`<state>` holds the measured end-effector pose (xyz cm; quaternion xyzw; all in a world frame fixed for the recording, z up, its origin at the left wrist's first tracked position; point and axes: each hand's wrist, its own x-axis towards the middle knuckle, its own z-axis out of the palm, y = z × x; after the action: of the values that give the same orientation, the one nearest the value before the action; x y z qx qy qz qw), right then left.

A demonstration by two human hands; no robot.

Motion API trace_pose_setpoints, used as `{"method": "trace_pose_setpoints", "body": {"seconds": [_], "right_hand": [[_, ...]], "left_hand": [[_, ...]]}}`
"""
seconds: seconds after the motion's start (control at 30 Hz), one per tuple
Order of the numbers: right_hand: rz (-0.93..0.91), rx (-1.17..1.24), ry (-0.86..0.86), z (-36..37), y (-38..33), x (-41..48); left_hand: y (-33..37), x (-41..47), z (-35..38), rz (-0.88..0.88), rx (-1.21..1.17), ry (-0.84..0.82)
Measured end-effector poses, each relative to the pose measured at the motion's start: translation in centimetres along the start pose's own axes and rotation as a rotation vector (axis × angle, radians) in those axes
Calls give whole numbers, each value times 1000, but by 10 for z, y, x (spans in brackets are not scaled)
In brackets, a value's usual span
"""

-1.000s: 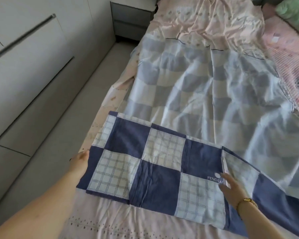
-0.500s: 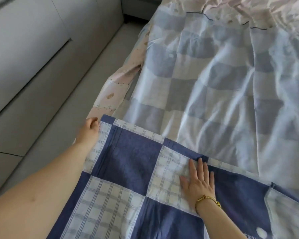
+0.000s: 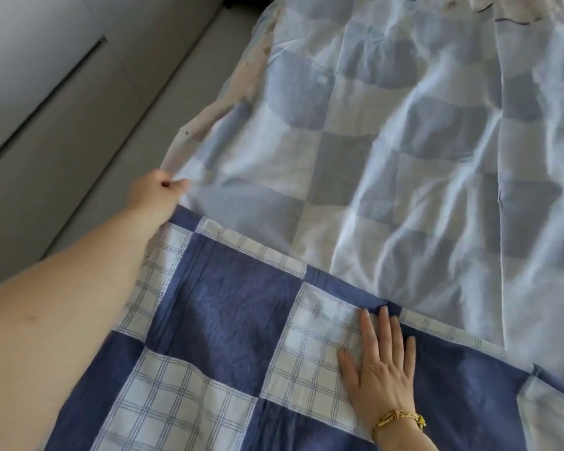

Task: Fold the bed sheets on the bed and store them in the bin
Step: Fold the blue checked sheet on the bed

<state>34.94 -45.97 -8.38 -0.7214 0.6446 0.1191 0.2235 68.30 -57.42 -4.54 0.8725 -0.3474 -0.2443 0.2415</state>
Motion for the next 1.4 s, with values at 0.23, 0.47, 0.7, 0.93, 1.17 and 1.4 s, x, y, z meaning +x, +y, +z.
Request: {"method": "trace_pose_setpoints", "body": {"seconds": [0.23,0.47,0.7,0.93,1.17,1.4], "right_hand": [[-131,-102,35,6,-1,24],[-114,-187,-36,-1,0,27],[-65,-177,-191,-26,-11,18],[-110,-103,58,-41,-20,-15],[-113,-210,-171,-44,-8,-33],[27,-75,-106,-56,50,-101]], "left_hand": [[-19,7,-9,-49,34,84],[-43,-65,-29,-28,-171,42],[-107,-125,-33,-141,51,-226],[-110,-143,-52,-131,67,-101],[-121,-159,-55,-270,195,-40],[-72,-206,-19,66,238,-9]]}}
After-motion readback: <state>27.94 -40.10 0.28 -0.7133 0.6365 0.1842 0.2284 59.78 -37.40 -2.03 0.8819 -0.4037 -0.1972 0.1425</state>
